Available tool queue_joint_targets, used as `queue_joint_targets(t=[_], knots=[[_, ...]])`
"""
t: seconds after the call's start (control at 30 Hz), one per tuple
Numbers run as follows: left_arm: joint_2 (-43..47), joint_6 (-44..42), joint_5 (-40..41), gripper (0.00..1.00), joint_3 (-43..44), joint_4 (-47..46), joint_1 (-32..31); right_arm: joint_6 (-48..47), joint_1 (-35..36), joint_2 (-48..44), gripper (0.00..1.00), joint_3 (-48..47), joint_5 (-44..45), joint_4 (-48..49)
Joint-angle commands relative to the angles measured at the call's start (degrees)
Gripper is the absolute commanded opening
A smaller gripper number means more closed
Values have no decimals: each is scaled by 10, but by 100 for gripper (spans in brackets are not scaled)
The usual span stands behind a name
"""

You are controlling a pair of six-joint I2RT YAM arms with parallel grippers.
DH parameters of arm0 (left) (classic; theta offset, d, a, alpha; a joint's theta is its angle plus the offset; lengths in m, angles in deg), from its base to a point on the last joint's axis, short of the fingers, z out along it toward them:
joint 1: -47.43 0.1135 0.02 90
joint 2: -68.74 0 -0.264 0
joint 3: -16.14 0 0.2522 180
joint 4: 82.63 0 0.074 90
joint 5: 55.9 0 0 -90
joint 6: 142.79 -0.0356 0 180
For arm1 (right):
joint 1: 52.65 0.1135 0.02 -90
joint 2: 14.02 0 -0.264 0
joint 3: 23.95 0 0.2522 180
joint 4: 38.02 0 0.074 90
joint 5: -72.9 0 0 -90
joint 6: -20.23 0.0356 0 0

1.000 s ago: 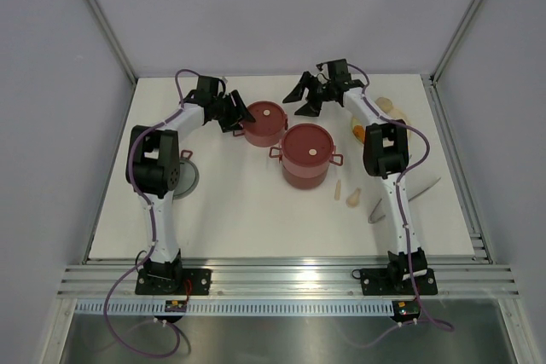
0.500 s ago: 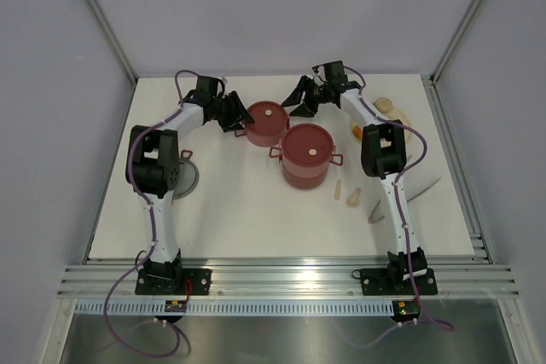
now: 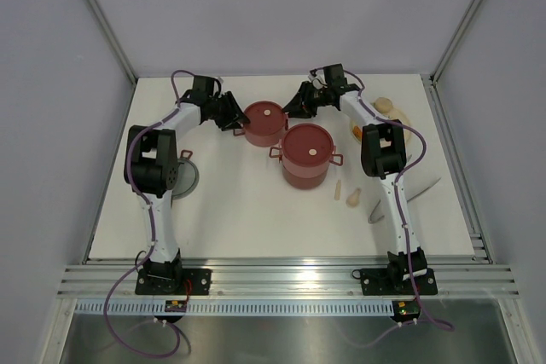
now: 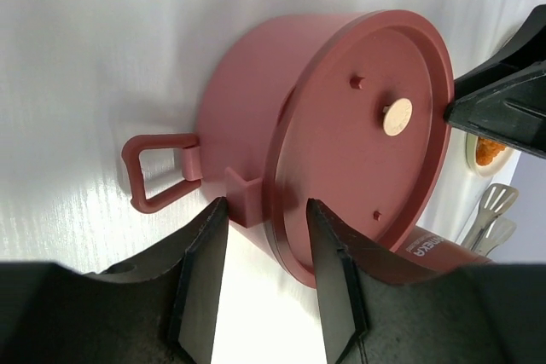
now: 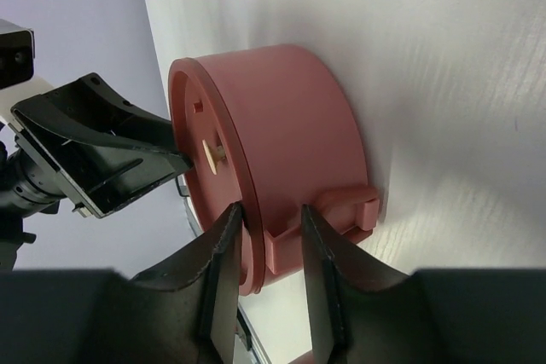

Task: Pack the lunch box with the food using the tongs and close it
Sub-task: Pick up the packing box from the center of the board.

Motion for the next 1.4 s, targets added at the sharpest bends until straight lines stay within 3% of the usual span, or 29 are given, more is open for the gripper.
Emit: queue_joint_targets(t=[0.0,0.27,0.47,0.6,0.93,1.13,1.23,1.37], knots=[[3,-3,-16,44,13,-17,2,12,4,-21,34,1,-37,26],[6,-6,-19,43,14,-11,13,43,12,-5,30,-12,-44,61],[1,-8,-26,48,14,-9,13,40,14,1,41,-14,-36,54],[-3,-6,-32,49,14,-10,13,31,14,9,42,-9,-30,45],[-6,1,-43,46,14,-20,13,24,14,12,46,-2,-25,42],[-7,4,-46,41,12,-24,13,25,14,13,43,-1,-27,43],[-7,5,-47,40,13,-24,13,24,14,9,47,9,-28,46],[-7,3,-47,54,15,-22,13,14,14,2,48,20,-25,42]])
